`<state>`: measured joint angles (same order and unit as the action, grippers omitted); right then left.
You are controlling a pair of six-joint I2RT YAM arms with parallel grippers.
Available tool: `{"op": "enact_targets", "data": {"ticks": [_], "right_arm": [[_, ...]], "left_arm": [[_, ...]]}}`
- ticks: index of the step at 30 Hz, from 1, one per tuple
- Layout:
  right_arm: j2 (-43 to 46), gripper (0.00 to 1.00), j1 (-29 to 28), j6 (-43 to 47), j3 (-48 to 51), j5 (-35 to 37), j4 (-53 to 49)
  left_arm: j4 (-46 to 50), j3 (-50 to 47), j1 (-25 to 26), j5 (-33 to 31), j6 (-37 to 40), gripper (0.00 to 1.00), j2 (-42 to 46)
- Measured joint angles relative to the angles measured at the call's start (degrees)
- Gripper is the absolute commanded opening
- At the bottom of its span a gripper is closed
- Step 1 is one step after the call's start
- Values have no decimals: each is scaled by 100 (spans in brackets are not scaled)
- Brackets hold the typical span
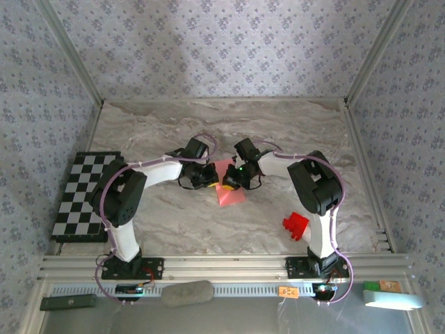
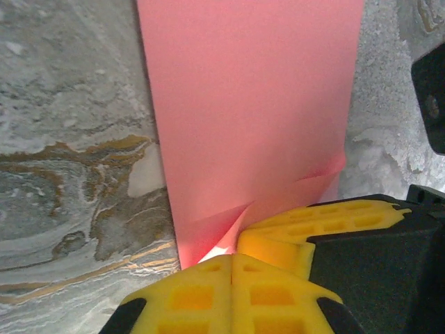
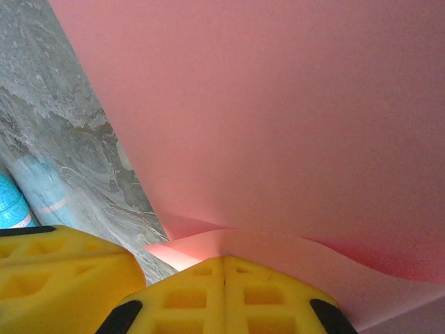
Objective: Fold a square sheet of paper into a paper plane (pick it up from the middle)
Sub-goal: Fold the triangle a second time at the center of the table.
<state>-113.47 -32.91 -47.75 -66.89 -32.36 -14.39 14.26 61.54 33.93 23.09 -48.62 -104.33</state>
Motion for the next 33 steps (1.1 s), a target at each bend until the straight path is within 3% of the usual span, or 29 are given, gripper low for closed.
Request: {"op": "enact_targets", "data": {"ticks": [33], "right_arm": [[109, 2, 4, -63, 243, -61, 444]], "left_arm": [[409, 291, 70, -326, 127, 0, -393]]}}
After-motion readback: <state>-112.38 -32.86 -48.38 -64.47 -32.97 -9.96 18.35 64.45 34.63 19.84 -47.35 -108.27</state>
